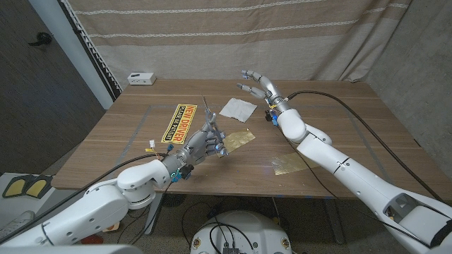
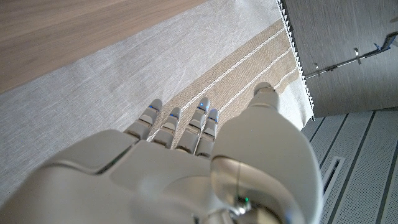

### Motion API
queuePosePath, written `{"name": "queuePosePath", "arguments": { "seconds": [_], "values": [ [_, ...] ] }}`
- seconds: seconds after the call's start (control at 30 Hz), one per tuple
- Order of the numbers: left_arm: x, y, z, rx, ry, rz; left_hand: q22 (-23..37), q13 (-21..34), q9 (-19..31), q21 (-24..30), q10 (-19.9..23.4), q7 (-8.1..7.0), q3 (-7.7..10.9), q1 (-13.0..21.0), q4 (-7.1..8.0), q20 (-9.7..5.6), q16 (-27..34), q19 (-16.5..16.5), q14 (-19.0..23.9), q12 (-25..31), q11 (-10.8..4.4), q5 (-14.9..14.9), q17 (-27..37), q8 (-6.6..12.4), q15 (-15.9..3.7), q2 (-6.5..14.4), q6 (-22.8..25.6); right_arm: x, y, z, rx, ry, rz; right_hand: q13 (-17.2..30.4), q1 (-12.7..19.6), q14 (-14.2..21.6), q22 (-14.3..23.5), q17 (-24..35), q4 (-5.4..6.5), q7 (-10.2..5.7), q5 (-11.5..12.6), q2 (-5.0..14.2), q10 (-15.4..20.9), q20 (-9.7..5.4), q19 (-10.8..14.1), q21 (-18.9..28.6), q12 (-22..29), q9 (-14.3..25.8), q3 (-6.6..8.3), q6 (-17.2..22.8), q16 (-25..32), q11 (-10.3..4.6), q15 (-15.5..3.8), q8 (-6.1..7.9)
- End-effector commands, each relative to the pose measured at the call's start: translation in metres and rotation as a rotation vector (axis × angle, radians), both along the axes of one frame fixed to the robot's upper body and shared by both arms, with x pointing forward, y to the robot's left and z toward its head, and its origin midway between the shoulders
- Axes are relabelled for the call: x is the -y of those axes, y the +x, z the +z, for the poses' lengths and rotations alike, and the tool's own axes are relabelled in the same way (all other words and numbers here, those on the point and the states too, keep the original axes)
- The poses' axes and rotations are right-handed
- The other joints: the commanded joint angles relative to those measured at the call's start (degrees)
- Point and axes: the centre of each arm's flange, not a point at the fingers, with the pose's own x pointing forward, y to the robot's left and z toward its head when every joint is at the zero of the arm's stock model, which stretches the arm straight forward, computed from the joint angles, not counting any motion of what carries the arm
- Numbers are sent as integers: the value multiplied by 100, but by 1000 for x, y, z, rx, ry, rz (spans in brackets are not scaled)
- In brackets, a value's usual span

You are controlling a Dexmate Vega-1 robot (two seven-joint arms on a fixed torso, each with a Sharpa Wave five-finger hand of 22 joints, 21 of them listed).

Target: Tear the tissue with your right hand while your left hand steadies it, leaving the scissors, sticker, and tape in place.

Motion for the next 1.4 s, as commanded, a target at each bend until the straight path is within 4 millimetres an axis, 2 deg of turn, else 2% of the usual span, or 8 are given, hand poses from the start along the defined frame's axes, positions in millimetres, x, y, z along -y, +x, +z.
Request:
{"name": "queuePosePath", "arguments": {
  "seconds": [0.03,0.07,0.1,0.17,0.33,0.43,0.93,1.4],
  "values": [
    [-2,-9,6,-22,40,30,24,94,32,5,93,1370,-150,13,-168,-145,20,43,63,37,-41,55,-24,25,-428,-3,-598,-1,-2,-1,8,-7,-9,18,51,5,12,14,-51,-10,44,1,8,37,-11,-12,22,4,-15,9,-12,1,-811,12],
    [-2,-10,6,-23,39,35,23,93,36,6,94,1377,-150,13,-168,-147,23,49,66,36,-48,55,-21,27,-428,-3,-598,-1,-2,-1,5,-6,-9,18,49,-42,11,13,-51,-15,49,3,7,41,-9,-21,22,4,-19,11,-30,7,-735,9],
    [-2,-11,6,-25,36,37,-4,45,43,-11,107,1379,-150,14,-168,-146,46,47,47,7,-49,58,27,28,-424,-4,-600,0,-2,-2,1,-5,-8,18,52,-129,7,6,-54,-12,63,5,5,56,-23,-58,16,4,-28,20,-51,19,-381,4],
    [-3,-11,7,-30,44,41,-27,108,48,-24,99,1374,-148,20,-167,-142,27,43,56,38,-51,63,-10,27,-423,0,-596,0,-2,-4,-2,-6,-11,18,56,-113,5,2,-57,-11,70,7,-8,98,-28,-75,7,4,-30,20,-39,-14,-297,1],
    [-6,-14,6,-66,36,60,-33,72,40,-85,110,1367,-141,36,-165,-99,34,-128,41,8,-54,80,10,17,-429,8,-584,0,-3,-5,-7,-9,-11,18,57,-166,3,1,-56,-14,81,21,-22,124,-75,-121,-4,4,-34,2,-48,-18,-514,-12],
    [-6,-15,7,-85,45,55,-38,38,47,-110,125,1367,-132,46,-158,-79,18,-213,24,-17,-43,96,-6,15,-420,20,-581,1,-4,-5,-1,-10,-12,18,55,-169,3,2,-54,-12,83,24,-31,125,-80,-129,-8,4,-36,-3,-47,-15,-545,-15],
    [-9,-14,25,-92,157,71,-73,33,60,-96,148,1365,-132,78,-153,-92,18,-178,52,-37,-51,131,-30,8,-427,17,-564,3,-2,-8,0,2,-8,18,50,-179,3,3,-51,-18,90,31,-37,122,-84,-152,-12,4,-43,-21,-41,-26,-596,-24],
    [-9,-13,26,-96,184,78,-108,43,64,-79,176,1374,-132,90,-143,-97,21,-157,72,-53,-51,169,-38,-6,-440,19,-544,0,5,-4,-2,-4,2,18,46,-180,3,3,-48,-21,96,35,-43,128,-81,-168,-16,4,-49,-22,-36,-39,-623,-25]
  ]
}}
